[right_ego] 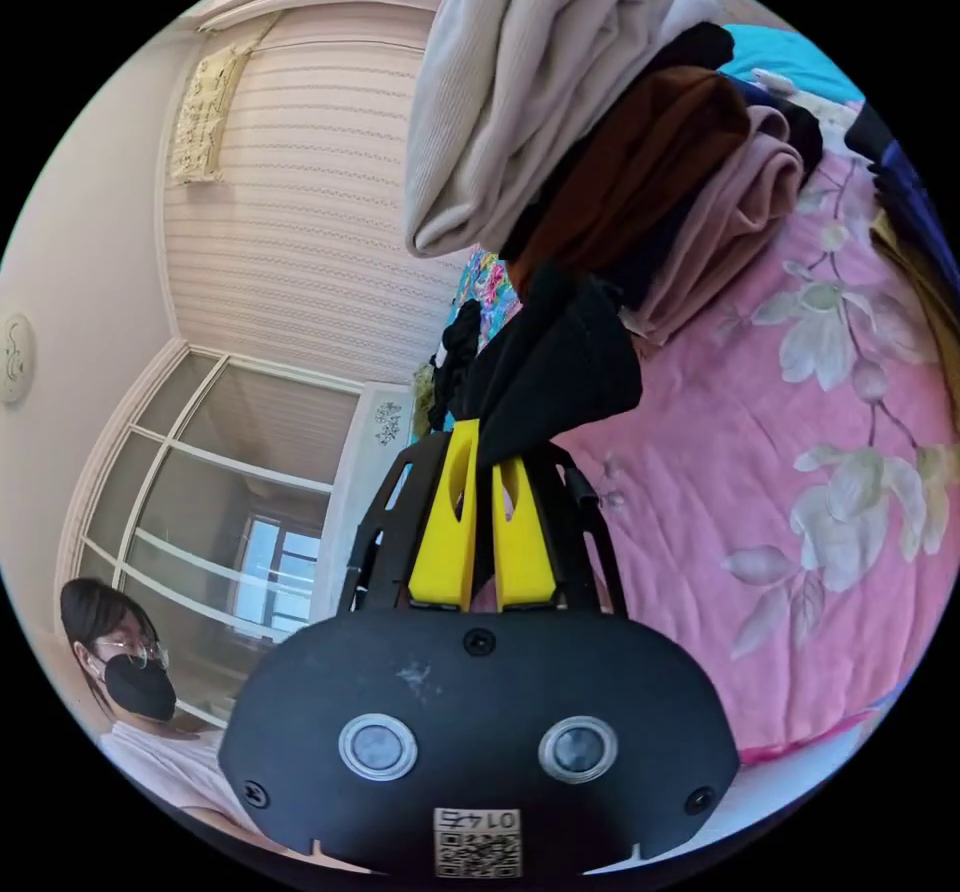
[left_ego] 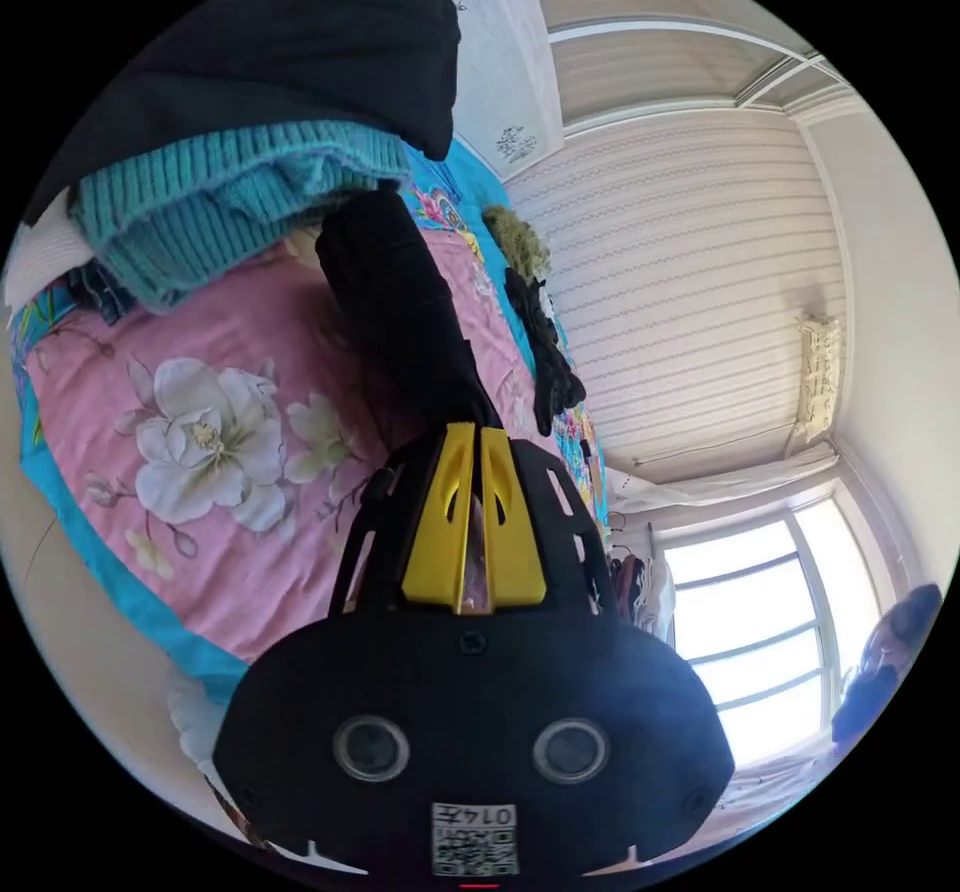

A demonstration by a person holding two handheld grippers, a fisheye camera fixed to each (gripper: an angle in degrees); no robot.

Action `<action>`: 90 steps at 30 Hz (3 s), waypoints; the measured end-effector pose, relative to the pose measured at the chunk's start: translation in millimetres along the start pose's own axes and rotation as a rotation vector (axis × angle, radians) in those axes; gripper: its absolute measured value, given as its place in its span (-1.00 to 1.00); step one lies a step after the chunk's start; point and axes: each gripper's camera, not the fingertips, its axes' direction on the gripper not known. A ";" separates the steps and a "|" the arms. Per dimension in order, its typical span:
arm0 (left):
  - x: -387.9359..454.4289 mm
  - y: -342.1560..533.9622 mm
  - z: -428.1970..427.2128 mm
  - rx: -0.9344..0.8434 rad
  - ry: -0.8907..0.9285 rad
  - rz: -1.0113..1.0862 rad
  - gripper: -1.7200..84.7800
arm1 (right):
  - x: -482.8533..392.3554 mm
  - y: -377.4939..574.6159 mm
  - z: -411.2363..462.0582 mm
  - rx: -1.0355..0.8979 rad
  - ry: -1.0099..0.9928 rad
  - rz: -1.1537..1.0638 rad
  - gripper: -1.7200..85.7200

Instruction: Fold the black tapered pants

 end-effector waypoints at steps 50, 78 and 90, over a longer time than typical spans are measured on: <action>379.0 799.9 755.9 -1.368 -0.147 1.594 -0.91 | 94.2 175.2 -200.6 0.106 0.390 -0.039 -0.76; 381.7 791.7 844.0 -1.259 0.096 1.479 -0.97 | 58.0 194.6 -215.2 0.208 0.285 -0.081 -0.95; 347.7 827.3 854.4 -1.342 -0.062 1.424 -0.85 | 91.1 251.1 -253.9 0.270 0.405 0.124 -0.88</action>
